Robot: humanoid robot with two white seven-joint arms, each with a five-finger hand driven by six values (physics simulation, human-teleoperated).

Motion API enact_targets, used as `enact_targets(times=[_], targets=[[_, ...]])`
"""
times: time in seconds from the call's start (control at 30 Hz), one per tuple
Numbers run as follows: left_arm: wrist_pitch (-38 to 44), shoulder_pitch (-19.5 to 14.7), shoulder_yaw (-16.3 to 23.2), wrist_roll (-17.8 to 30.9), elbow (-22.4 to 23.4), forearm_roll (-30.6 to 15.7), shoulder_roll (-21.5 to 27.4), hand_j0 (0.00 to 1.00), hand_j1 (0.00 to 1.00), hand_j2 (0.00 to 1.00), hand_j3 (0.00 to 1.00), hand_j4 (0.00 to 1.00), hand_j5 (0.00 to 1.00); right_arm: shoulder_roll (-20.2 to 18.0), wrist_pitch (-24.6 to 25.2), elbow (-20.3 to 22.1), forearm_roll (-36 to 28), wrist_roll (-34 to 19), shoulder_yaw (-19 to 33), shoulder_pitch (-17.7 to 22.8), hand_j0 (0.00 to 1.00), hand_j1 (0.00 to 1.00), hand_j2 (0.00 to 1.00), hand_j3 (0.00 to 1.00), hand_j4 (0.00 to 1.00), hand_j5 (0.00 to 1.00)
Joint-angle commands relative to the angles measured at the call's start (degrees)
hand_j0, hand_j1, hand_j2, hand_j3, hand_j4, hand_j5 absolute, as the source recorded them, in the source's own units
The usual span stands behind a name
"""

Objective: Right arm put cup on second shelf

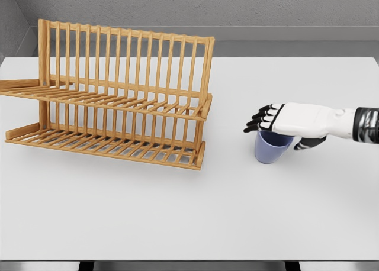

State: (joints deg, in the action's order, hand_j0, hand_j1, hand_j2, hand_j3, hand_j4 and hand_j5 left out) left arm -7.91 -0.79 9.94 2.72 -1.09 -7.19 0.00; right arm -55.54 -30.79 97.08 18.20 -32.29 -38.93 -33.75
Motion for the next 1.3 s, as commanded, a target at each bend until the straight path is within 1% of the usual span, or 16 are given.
enact_targets(times=[0.0,0.33,0.37,0.4,0.43,0.47,0.57,0.67,0.7,1.0,1.13,1.2,1.23,1.27], targets=[[0.0,0.0,0.0,0.0,0.0,0.0,0.0,1.0,1.0,1.0,1.0,1.0,1.0,0.7,0.1,-0.7,-0.3,0.0,-0.2,0.0,1.0,1.0,1.0,1.0,1.0,1.0],[0.0,0.0,0.0,0.0,-0.1,0.0,0.0,1.0,1.0,1.0,1.0,1.0,1.0,0.7,0.1,-1.0,-0.2,0.0,-0.8,0.0,1.0,1.0,1.0,1.0,1.0,1.0],[0.0,0.0,0.0,0.0,-0.1,0.0,0.0,1.0,1.0,1.0,1.0,1.0,1.0,0.7,0.1,-1.0,-0.2,0.0,-0.8,0.0,0.98,0.98,0.98,0.98,0.98,0.98],[0.0,0.0,0.0,0.0,-0.1,0.0,0.0,1.0,1.0,1.0,1.0,1.0,1.0,0.7,0.1,-1.0,-0.2,0.0,-0.8,0.0,0.83,0.83,0.83,0.83,0.83,0.83],[0.0,0.0,0.0,0.0,-0.1,0.0,0.0,1.0,1.0,1.0,1.0,1.0,1.0,0.7,0.1,-0.9,-0.2,0.0,-0.8,0.0,0.82,0.82,0.82,0.82,0.82,0.82],[0.0,0.0,0.0,0.0,-0.1,0.0,0.0,1.0,1.0,1.0,1.0,1.0,1.0,0.7,0.1,-0.9,-0.2,0.0,-0.8,0.0,0.76,0.76,0.76,0.76,0.76,0.76],[0.0,0.0,0.0,0.0,-0.1,0.0,0.0,1.0,1.0,1.0,1.0,1.0,1.0,0.7,0.0,-0.9,-0.2,0.0,-0.8,0.0,0.7,0.7,0.7,0.7,0.7,0.7],[0.0,0.0,0.0,0.0,0.0,0.0,0.0,1.0,1.0,1.0,1.0,1.0,1.0,0.7,0.0,-0.9,-0.2,-0.1,-0.8,0.0,0.68,0.68,0.68,0.68,0.68,0.68],[0.0,0.0,0.0,0.0,-0.1,0.0,0.0,1.0,1.0,1.0,1.0,1.0,1.0,0.6,0.0,-0.9,-0.2,-0.1,-0.8,0.1,0.64,0.64,0.64,0.64,0.64,0.64],[0.0,0.0,0.0,0.0,-0.1,0.0,0.0,1.0,1.0,1.0,1.0,1.0,1.0,0.0,-0.1,-0.5,-0.1,0.2,-0.1,-0.1,0.64,0.64,0.64,0.64,0.64,0.64],[0.0,0.0,0.0,0.0,0.0,0.0,0.0,1.0,1.0,1.0,1.0,1.0,1.0,-0.2,-0.1,-0.4,-0.1,0.3,2.5,-0.1,0.64,0.64,0.64,0.64,0.64,0.64],[0.0,0.0,0.0,0.0,0.0,0.0,0.0,1.0,1.0,1.0,1.0,1.0,1.0,-0.2,-0.1,-0.3,-0.1,0.3,2.9,-0.1,0.64,0.64,0.64,0.64,0.64,0.64],[0.0,0.0,0.0,0.0,0.0,0.0,0.0,1.0,1.0,1.0,1.0,1.0,1.0,-0.2,-0.1,-0.2,-0.1,0.3,2.9,-0.1,0.61,0.61,0.61,0.61,0.61,0.61],[0.0,0.0,0.0,0.0,-0.1,0.0,0.0,1.0,1.0,1.0,1.0,1.0,1.0,-0.2,-0.1,-0.2,-0.1,0.3,3.0,-0.2,0.61,0.61,0.61,0.61,0.61,0.61]])
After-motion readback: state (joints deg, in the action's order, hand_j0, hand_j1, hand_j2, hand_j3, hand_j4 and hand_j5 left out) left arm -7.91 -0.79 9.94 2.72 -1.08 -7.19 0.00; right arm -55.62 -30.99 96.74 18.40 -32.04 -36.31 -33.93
